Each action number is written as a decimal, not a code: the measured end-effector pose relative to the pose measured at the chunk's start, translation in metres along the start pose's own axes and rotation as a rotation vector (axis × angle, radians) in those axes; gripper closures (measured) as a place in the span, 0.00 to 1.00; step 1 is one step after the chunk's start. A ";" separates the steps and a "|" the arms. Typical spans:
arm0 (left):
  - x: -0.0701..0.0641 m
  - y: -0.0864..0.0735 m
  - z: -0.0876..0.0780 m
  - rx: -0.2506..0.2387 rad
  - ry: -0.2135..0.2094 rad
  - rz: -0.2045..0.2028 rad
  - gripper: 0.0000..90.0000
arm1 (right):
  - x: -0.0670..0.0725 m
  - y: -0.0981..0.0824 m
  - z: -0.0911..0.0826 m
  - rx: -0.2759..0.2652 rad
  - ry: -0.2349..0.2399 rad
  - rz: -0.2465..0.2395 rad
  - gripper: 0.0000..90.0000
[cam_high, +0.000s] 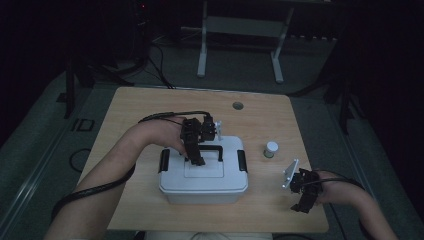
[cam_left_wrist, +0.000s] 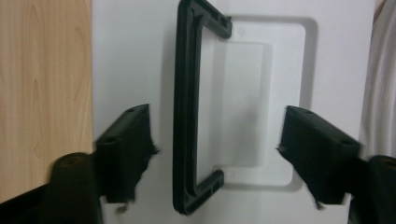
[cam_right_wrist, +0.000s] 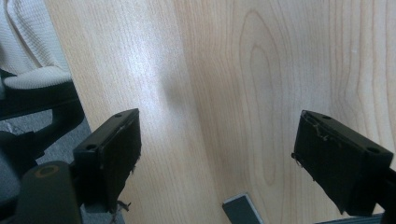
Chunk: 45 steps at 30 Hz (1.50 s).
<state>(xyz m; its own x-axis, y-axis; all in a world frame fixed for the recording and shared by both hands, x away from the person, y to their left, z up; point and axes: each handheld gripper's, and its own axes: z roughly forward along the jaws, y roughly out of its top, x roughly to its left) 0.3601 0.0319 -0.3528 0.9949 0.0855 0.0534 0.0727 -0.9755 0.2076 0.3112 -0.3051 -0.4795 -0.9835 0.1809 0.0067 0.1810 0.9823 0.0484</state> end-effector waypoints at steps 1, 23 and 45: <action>0.001 0.001 0.001 0.004 0.006 -0.001 0.32 | 0.000 0.000 0.000 0.000 0.000 -0.003 0.16; 0.001 0.019 0.018 0.090 -0.050 0.048 0.92 | -0.001 0.002 0.001 0.002 -0.005 -0.009 0.19; 0.001 0.019 -0.005 0.060 -0.034 0.049 0.93 | -0.004 0.007 -0.002 -0.030 -0.029 0.016 0.15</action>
<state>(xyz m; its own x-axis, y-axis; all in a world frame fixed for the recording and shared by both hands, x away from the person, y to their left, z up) 0.3617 0.0146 -0.3442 0.9991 0.0310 0.0285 0.0265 -0.9888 0.1467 0.3162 -0.2987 -0.4768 -0.9799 0.1981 -0.0217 0.1959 0.9775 0.0781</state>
